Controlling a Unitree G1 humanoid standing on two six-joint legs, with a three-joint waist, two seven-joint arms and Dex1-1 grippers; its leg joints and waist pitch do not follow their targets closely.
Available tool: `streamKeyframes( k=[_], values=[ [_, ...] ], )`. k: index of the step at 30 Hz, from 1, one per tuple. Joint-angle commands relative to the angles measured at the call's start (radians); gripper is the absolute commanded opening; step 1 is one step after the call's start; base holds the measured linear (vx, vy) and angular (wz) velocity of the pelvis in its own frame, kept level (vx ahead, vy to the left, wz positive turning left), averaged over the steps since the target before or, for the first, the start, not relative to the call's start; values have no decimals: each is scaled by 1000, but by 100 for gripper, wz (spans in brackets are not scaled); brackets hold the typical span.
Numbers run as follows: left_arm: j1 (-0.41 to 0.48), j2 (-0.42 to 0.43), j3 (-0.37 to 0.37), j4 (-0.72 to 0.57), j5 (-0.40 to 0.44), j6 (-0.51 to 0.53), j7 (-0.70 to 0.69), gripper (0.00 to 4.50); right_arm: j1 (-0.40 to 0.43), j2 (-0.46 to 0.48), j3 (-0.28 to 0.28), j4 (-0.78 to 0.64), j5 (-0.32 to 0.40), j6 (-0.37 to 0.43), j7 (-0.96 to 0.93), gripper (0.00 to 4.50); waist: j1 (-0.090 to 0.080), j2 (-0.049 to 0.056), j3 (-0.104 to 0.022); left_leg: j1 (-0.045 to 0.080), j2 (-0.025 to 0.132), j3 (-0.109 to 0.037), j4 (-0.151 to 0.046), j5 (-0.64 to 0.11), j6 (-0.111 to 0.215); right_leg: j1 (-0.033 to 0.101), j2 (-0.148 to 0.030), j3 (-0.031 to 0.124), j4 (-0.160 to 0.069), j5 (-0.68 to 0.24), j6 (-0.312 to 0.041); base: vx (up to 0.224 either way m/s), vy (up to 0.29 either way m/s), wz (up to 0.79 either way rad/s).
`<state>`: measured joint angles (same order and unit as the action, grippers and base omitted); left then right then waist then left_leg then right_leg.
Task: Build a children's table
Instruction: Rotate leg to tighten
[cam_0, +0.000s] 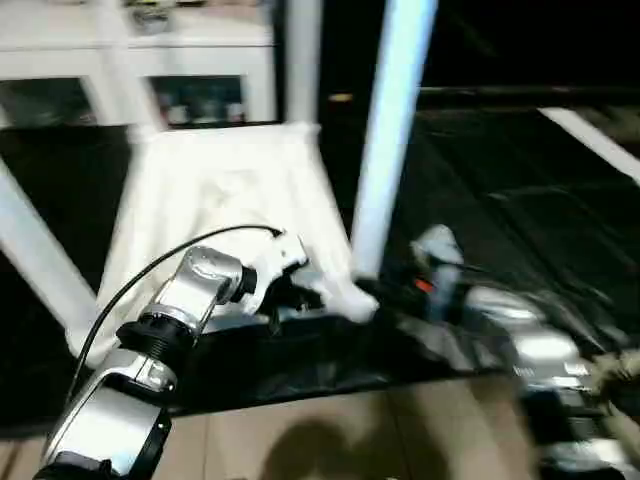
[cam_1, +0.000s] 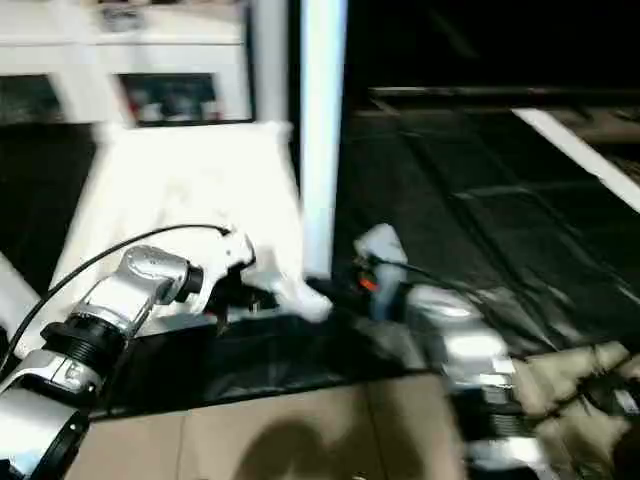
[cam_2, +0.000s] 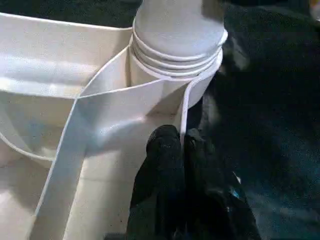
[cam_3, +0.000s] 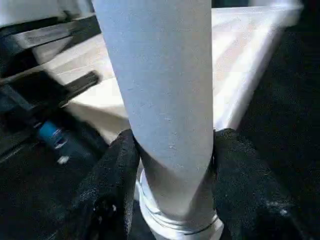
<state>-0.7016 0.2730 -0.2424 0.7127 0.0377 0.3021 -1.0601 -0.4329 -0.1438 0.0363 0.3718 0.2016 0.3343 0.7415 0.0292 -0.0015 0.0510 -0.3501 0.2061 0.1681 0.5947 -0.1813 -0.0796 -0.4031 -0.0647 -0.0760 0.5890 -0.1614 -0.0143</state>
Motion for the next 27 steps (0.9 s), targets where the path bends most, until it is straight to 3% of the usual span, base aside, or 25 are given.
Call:
streamKeyframes(
  k=[1,2,3,4,5,6,7,8,9,11,12,18,21,27],
  values=[
    [-33,-90,32,-85,-36,20,95,0,-46,112,68,87,-3,18,-81,193,1,-3,-55,-3,8,-16,-76,-328,0,42,-74,23,-107,-609,-77,0,0,0],
    [-39,-116,43,-95,-31,46,153,0,-100,160,28,154,-13,-1,-200,193,-12,-1,-52,-8,9,-20,-77,-347,-6,42,-74,16,-104,-617,-81,0,0,0],
    [-45,-130,48,-93,-24,49,191,0,-129,181,4,190,-16,-16,-264,193,-22,3,-55,-4,6,-23,-75,-366,-9,43,-76,8,-114,-631,-75,0,0,0],
    [-51,-137,48,-89,-15,49,219,0,-145,197,-16,209,-15,-21,-300,193,-28,0,-61,-5,10,-23,-76,-341,3,51,-79,8,-109,-557,-94,0,0,0],
    [-56,-142,47,-83,-6,44,240,0,-154,208,-27,219,-16,-24,-318,193,-30,2,-62,-13,12,-25,-80,-326,9,57,-81,7,-104,-513,-106,0,0,0],
    [-61,-145,48,-79,-2,43,260,0,-157,213,-29,223,-24,-28,-327,193,-32,0,-61,-14,17,-24,-85,-325,14,52,-77,6,-101,-466,-120,0,0,0],
    [-64,-145,50,-76,0,41,268,0,-154,214,-24,220,-31,-30,-322,193,-31,-1,-61,-9,16,-21,-82,-324,17,49,-77,9,-101,-448,-129,50,9,5],
    [-64,-145,50,-76,0,41,268,0,-154,214,-24,220,-32,-30,-321,193,-26,-2,-66,-4,13,-13,-76,-288,25,48,-80,19,-95,-377,-161,50,9,5],
    [-63,-140,55,-76,0,41,275,0,-142,210,-14,215,-46,-48,-307,193,-24,-5,-66,-10,13,-10,-76,-246,40,53,-78,23,-85,-315,-184,60,-6,6],
    [-57,-128,59,-81,3,36,270,0,-125,200,-17,206,-43,-71,-285,193,-17,-1,-67,-10,13,-6,-72,-211,55,53,-80,24,-82,-303,-192,0,0,0],
    [-52,-119,59,-82,5,30,264,0,-114,191,-25,200,-37,-85,-278,249,-8,-1,-72,-11,15,-3,-71,-165,63,57,-81,26,-75,-253,-204,0,0,0],
    [-40,-78,43,-61,16,-6,212,0,-60,130,-43,131,-7,-96,-207,306,9,2,-78,-10,18,0,-68,-81,93,65,-76,28,-55,-101,-241,0,0,0],
    [-34,-47,30,-49,16,-39,146,0,-12,48,-42,63,17,-93,-90,328,18,0,-77,-6,20,2,-69,-104,106,65,-77,29,-55,-86,-252,0,0,0],
    [-28,7,-11,-34,16,-110,-10,0,18,-103,-39,12,56,-99,126,370,33,1,-70,0,23,3,-70,-169,82,59,-77,29,-68,-196,-231,0,0,0]
  ],
)
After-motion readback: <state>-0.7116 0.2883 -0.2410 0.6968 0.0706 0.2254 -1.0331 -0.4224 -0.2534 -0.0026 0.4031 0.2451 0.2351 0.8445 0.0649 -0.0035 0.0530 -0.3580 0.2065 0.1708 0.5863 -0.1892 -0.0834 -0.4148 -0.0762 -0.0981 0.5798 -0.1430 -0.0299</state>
